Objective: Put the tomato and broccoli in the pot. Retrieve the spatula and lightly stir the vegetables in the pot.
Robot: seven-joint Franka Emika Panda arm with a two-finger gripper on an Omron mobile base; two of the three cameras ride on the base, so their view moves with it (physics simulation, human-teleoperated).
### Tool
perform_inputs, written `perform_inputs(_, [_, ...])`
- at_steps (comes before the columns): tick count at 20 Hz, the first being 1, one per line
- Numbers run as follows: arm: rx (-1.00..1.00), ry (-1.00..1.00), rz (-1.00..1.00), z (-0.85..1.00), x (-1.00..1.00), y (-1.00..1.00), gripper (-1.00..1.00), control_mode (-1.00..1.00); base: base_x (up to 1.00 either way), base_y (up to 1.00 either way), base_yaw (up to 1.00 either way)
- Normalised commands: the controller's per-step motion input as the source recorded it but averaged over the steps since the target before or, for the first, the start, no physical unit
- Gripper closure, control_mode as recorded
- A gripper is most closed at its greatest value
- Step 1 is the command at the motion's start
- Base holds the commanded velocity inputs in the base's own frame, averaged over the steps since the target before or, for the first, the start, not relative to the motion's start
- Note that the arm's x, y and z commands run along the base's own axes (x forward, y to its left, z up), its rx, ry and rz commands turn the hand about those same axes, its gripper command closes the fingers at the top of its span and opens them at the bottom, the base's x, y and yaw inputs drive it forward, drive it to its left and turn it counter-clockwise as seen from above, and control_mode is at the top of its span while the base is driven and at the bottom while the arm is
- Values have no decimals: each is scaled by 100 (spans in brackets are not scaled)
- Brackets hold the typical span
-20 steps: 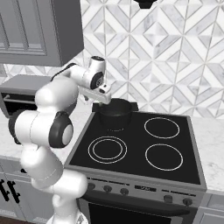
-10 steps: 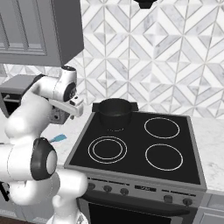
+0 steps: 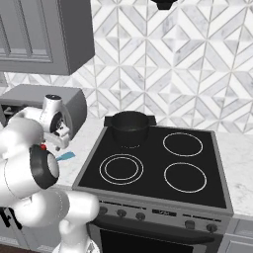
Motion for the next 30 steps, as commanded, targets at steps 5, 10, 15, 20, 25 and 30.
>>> perform_inputs(5, [-1,1,0,-41,14,100,-100,-100,0,0,0])
perform_inputs(10, [-7,-1,-5,-29,56,87,-100,-100,0,0,0])
perform_inputs(15, [-10,-4,-2,-37,54,40,-100,-100,0,0,0])
perform_inputs(20, [-12,-5,0,-24,29,0,-100,-100,0,0,0])
perform_inputs(25, [-3,0,0,-10,15,0,-100,-100,0,0,0])
perform_inputs(30, [0,0,0,-13,4,-25,-100,-100,0,0,0])
